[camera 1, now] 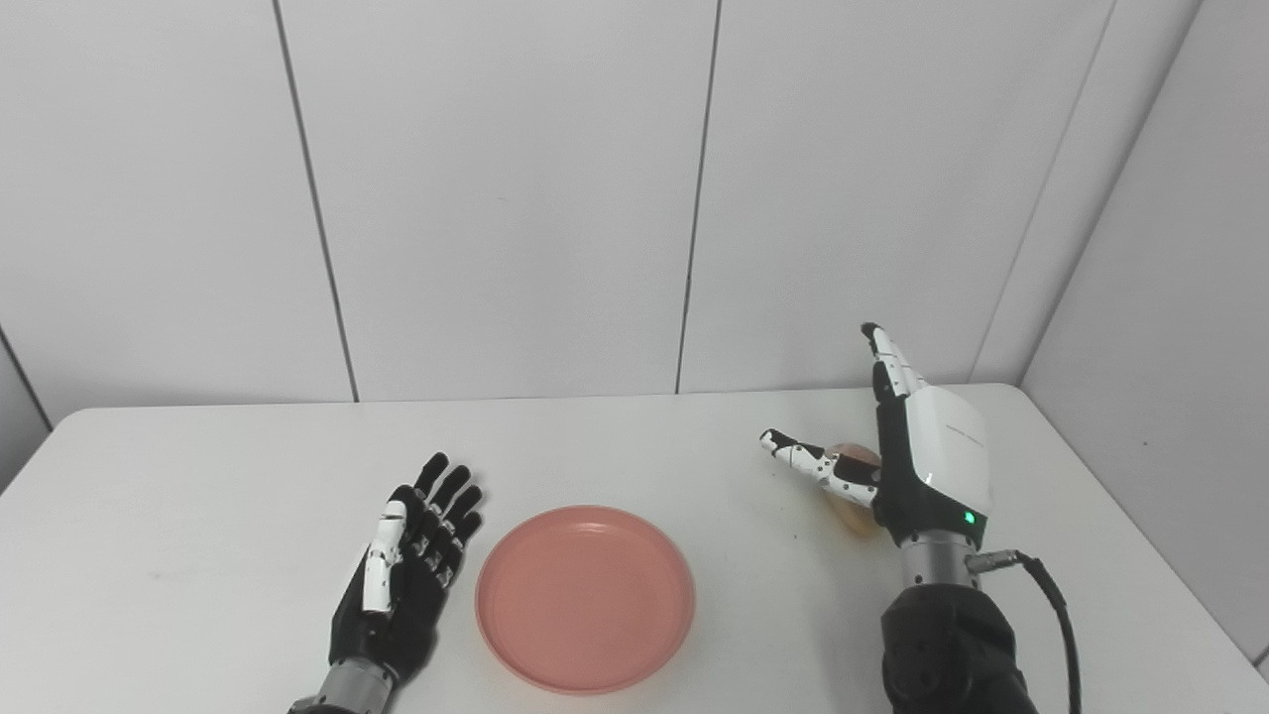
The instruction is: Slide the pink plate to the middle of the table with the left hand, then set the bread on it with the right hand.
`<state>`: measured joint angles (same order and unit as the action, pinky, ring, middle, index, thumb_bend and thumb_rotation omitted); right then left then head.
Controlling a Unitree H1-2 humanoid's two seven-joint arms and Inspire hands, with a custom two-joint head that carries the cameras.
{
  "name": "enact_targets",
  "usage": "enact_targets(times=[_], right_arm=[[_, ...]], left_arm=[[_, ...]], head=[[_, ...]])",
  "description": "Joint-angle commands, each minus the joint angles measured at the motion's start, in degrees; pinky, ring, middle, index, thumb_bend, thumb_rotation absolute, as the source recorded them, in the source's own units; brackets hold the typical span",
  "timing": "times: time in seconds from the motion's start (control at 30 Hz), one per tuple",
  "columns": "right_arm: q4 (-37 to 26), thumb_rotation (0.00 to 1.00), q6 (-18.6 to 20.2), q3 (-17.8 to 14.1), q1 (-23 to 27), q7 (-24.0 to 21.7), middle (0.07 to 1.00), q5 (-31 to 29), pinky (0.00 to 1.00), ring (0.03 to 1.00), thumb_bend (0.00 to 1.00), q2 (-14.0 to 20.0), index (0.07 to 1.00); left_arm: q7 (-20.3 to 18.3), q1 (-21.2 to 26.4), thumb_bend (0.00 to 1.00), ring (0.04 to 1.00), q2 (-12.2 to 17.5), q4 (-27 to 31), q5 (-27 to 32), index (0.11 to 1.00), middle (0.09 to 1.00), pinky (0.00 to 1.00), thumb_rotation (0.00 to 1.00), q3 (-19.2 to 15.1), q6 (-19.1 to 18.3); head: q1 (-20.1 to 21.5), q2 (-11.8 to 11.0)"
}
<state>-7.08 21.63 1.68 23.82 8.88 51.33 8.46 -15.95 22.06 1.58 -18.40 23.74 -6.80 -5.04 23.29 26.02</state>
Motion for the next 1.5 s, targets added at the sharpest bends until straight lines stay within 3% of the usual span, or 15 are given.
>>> enact_targets(times=[0.0, 0.13, 0.5, 1.03, 1.2, 1.3, 1.47], right_arm=[[0.34, 0.62, 2.49, -0.94, 3.04, 0.50, 0.916, 1.51, 0.79, 0.889, 0.83, 1.56, 0.931], [2.44, 0.66, 5.16, -2.17, 4.13, -1.09, 0.925, 4.07, 0.84, 0.911, 0.85, 1.67, 0.940], [9.76, 0.67, 5.29, -7.36, 7.15, -7.70, 0.957, 8.08, 0.89, 0.946, 0.86, 0.63, 0.973], [23.54, 0.66, 5.27, -5.77, 12.94, -8.37, 0.944, 1.47, 0.90, 0.939, 0.91, 3.22, 0.944], [27.20, 0.69, 5.29, -5.15, 14.71, -8.49, 0.913, 0.37, 0.85, 0.903, 0.93, 3.83, 0.930], [27.85, 0.68, 5.29, -5.62, 14.91, -8.74, 0.868, 0.42, 0.75, 0.850, 0.93, 3.55, 0.916], [28.20, 0.67, 5.28, -6.86, 15.04, -10.15, 0.862, 1.60, 0.74, 0.843, 0.93, 3.18, 0.912]], left_arm=[[1.01, -3.90, 0.33, 0.961, 0.90, -1.80, -0.43, 0.955, 0.960, 1.00, 1.00, -0.43, -3.06], [0.81, -4.21, 0.33, 0.961, 0.96, -0.91, 0.00, 0.953, 0.959, 1.00, 1.00, -0.55, -3.51], [0.16, -4.54, 0.32, 0.965, 1.23, 0.06, 0.50, 0.960, 0.965, 1.00, 1.00, -0.82, -4.18], [1.06, -5.06, 0.32, 0.959, 1.21, 1.86, 0.62, 0.953, 0.957, 1.00, 1.00, -1.30, -6.08], [1.12, -5.05, 0.32, 0.960, 1.45, 1.84, 0.61, 0.957, 0.959, 1.00, 1.00, -1.02, -5.96], [1.13, -4.97, 0.32, 0.963, 1.42, 1.59, 0.79, 0.961, 0.963, 1.00, 1.00, -1.13, -5.72], [1.40, -4.96, 0.33, 0.953, 1.53, 1.76, 0.67, 0.949, 0.951, 1.00, 1.00, -1.17, -5.97]], head=[[0.02, 0.15], [0.41, 0.68], [0.82, 1.46], [0.65, 2.50], [0.76, 2.70], [0.74, 2.73], [0.79, 3.00]])
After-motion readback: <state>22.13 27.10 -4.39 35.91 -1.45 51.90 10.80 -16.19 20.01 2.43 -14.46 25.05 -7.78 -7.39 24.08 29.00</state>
